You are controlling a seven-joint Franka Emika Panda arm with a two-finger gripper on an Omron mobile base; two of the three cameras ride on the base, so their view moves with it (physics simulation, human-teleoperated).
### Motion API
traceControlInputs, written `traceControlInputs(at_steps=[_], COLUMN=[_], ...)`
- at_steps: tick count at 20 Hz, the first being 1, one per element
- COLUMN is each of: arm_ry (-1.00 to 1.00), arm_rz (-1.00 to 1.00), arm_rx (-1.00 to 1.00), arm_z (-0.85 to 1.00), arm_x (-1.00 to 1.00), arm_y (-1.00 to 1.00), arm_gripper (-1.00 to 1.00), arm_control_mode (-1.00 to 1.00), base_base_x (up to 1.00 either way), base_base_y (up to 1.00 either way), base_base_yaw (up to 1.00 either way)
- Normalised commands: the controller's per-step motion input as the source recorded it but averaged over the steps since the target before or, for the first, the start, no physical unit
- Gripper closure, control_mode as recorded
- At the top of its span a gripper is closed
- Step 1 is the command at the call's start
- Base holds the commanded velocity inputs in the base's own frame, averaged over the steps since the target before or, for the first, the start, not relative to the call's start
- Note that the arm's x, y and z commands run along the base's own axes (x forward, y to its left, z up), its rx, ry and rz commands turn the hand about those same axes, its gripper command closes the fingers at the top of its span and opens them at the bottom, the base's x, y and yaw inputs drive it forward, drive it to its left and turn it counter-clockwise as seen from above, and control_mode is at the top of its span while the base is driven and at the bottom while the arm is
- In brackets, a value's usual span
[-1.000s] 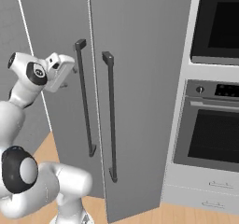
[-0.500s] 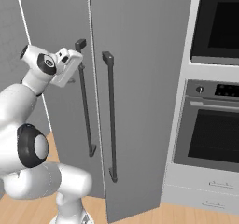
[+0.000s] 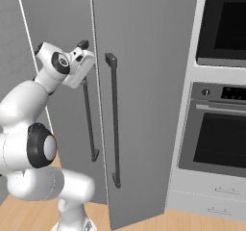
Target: Take the strawberry from the fridge and place it on top of the pancake, located on the dining counter.
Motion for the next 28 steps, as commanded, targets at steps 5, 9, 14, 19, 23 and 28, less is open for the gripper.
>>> traceControlInputs(at_steps=[5,9,14,19,23,28], arm_ry=[0.11,0.05,-0.02,-0.05,-0.02,0.0], arm_rz=[0.0,0.0,0.0,-0.01,-0.05,-0.11], arm_rx=[0.0,0.0,0.0,0.0,0.0,0.0], arm_z=[-0.02,0.0,0.0,0.03,0.09,0.16], arm_x=[0.16,0.0,-0.45,-0.76,-0.64,-0.28], arm_y=[-0.3,-0.36,-0.49,-0.55,-0.54,-0.59], arm_gripper=[-1.0,-1.0,-1.0,-1.0,-1.0,-1.0], arm_control_mode=[-1.0,-1.0,-1.0,-1.0,-1.0,-1.0], base_base_x=[0.0,0.0,0.0,0.0,0.0,0.0], base_base_y=[0.0,0.0,0.0,0.0,0.0,0.0], base_base_yaw=[0.0,0.0,0.0,0.0,0.0,0.0])
